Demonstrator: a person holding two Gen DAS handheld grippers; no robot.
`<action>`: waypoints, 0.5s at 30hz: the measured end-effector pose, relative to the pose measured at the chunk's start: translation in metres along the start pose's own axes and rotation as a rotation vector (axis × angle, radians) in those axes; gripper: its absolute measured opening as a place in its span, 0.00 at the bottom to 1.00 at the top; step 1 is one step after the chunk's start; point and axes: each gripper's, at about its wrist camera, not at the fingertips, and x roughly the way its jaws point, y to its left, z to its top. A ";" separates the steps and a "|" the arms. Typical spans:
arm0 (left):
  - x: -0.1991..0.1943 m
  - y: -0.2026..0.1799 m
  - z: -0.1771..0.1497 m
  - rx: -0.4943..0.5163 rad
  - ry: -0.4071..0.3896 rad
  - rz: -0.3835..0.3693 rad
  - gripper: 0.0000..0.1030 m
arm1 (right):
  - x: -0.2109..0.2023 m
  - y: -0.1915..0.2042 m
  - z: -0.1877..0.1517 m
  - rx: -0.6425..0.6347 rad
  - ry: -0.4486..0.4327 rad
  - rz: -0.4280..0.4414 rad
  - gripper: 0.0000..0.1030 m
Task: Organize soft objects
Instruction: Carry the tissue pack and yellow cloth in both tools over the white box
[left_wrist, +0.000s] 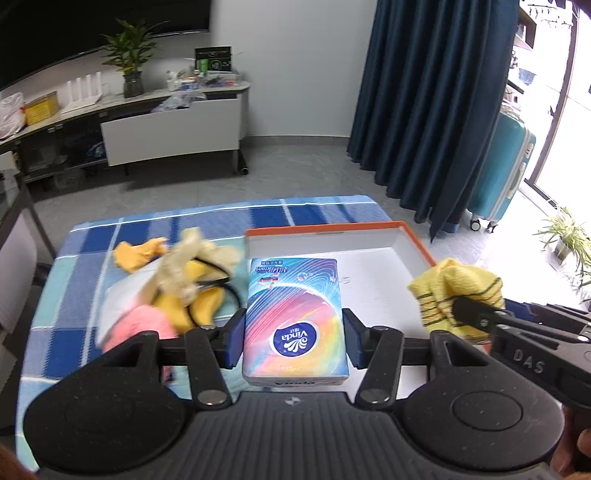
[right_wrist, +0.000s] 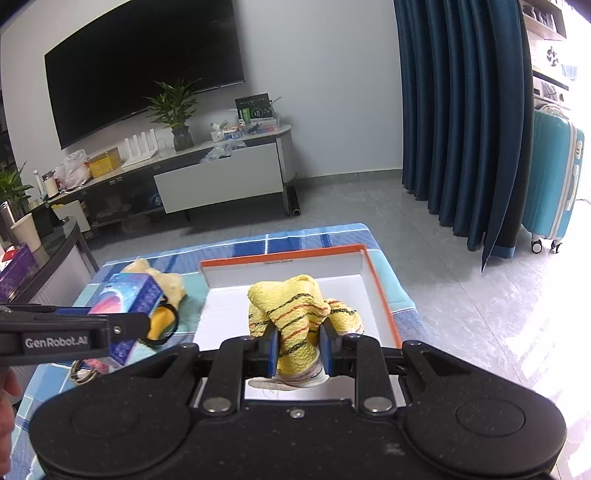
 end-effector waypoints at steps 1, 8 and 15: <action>0.003 -0.003 0.002 0.001 0.002 -0.009 0.52 | 0.002 -0.002 0.002 0.000 0.005 -0.003 0.27; 0.025 -0.020 0.006 0.016 0.022 -0.032 0.52 | 0.029 -0.019 0.014 0.020 0.038 -0.017 0.27; 0.044 -0.025 0.011 0.020 0.044 -0.029 0.52 | 0.054 -0.028 0.029 0.024 0.057 -0.019 0.28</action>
